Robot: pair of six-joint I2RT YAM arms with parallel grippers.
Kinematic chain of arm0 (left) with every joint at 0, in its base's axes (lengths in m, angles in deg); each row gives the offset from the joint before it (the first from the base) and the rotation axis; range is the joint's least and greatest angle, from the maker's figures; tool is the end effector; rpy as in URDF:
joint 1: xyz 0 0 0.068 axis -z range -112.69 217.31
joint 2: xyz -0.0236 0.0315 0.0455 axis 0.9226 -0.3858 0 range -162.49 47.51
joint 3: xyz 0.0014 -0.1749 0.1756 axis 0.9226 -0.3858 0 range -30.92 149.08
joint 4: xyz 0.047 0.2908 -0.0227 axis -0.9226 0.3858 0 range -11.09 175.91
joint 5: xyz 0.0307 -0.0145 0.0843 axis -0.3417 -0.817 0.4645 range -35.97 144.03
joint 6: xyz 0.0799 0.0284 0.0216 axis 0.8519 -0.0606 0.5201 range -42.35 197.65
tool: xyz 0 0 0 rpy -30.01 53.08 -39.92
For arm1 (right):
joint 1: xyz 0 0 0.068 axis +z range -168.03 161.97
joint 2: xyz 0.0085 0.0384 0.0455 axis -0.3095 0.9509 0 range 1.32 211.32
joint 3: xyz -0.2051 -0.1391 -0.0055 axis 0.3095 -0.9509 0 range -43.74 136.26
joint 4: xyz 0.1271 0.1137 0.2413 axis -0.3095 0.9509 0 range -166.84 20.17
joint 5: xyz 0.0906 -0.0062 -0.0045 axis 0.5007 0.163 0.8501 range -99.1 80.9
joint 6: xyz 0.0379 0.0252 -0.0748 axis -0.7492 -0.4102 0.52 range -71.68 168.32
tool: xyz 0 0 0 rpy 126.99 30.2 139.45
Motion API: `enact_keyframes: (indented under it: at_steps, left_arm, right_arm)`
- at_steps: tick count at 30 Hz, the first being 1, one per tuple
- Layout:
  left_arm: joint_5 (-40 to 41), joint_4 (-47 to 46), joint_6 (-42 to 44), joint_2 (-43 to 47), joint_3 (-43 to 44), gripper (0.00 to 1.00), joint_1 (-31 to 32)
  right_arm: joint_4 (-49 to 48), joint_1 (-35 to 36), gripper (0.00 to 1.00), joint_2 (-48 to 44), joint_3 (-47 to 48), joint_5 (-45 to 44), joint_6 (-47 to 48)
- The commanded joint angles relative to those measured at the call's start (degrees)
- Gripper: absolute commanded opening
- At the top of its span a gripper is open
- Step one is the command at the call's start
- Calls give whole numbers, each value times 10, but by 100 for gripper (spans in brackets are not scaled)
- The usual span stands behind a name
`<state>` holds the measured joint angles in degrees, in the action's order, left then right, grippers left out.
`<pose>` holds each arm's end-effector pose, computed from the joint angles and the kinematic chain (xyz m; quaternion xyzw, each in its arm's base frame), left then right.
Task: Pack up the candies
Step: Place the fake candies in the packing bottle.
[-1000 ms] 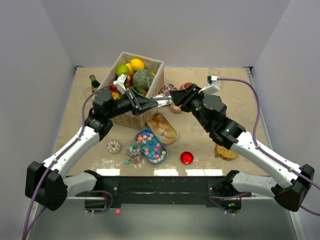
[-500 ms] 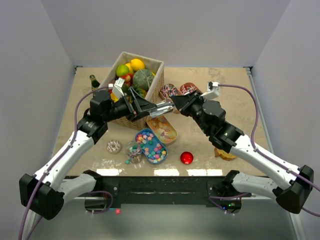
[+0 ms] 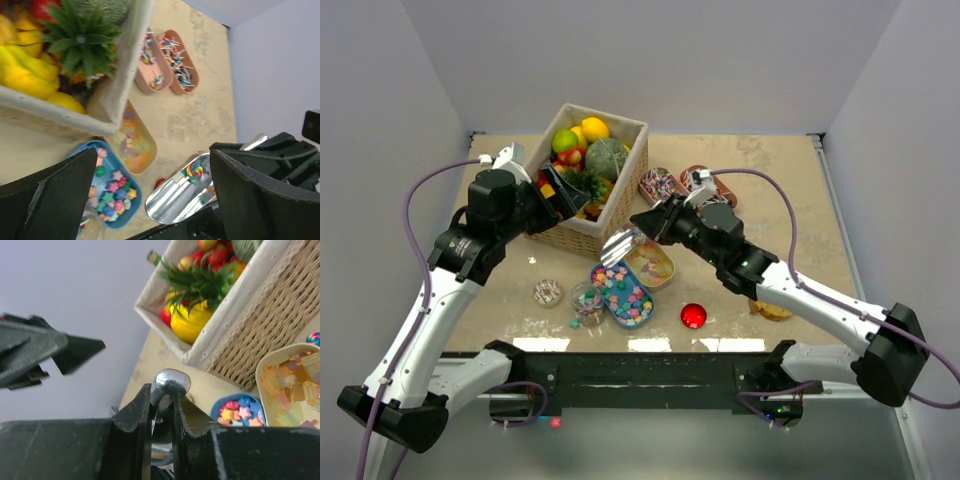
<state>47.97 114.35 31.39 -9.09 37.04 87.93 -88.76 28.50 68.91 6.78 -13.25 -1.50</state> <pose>0.2691 -0.1099 0.3649 -0.1579 0.8233 -0.3365 0.4289 0.2561 0.2618 0.2950 0.0457 0.7367 0.4846 0.4695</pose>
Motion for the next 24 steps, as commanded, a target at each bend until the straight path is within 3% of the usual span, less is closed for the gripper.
enact_keyframes:
  at_steps: [1, 11, 24]
  left_arm:
    - [110, 74, 39, -6, 36, 100, -6]
    - [127, 87, 50, -20, 55, 100, -8]
    - [122, 85, 55, -21, 53, 100, -9]
  right_arm:
    - [-51, 28, 0, 32, 34, 60, 67]
    - [-14, 90, 0, 100, 81, 42, 149]
    - [62, 147, 0, 129, 146, -53, 272]
